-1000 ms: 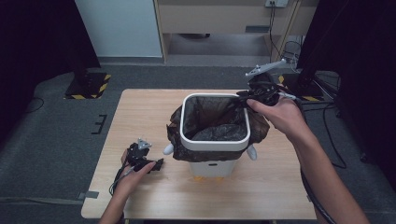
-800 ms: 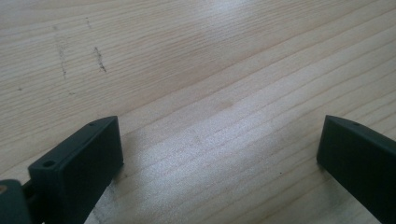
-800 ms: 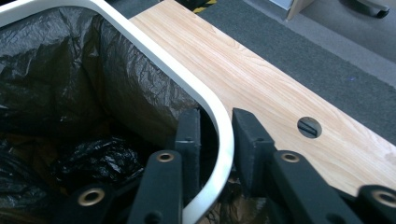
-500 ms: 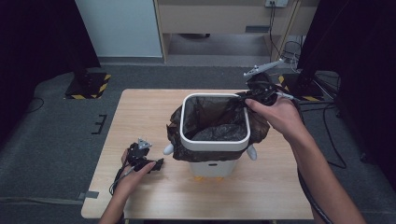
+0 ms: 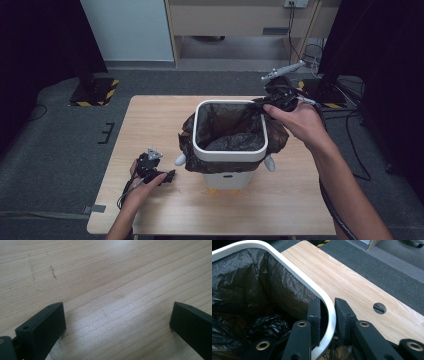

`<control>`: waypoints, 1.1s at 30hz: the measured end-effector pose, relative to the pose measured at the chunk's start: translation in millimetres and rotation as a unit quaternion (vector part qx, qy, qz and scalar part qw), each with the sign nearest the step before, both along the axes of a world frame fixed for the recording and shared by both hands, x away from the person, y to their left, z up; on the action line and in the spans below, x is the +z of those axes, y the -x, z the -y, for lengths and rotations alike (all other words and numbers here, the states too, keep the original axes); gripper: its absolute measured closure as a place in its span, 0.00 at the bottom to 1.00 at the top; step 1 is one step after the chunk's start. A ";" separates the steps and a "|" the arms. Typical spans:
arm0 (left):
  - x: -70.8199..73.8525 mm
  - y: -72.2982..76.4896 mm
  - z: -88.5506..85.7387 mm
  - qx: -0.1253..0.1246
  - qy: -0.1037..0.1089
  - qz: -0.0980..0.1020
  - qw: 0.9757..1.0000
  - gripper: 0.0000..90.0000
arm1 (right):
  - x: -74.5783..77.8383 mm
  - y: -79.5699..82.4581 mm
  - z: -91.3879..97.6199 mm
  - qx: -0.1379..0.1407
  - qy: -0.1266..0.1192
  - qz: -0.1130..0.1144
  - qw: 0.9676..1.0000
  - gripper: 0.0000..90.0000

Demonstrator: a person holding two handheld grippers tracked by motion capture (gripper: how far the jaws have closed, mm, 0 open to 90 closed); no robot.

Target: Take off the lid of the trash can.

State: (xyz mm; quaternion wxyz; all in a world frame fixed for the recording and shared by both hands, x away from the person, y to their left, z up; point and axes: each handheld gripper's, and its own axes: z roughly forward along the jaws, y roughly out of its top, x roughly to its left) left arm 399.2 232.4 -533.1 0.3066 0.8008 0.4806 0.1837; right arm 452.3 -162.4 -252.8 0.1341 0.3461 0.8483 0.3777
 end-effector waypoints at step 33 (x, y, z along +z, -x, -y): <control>0.0 0.0 0.0 -0.001 0.000 0.000 1.000 0.00 | 4.5 -8.8 10.8 0.011 -0.042 -0.043 0.998 0.85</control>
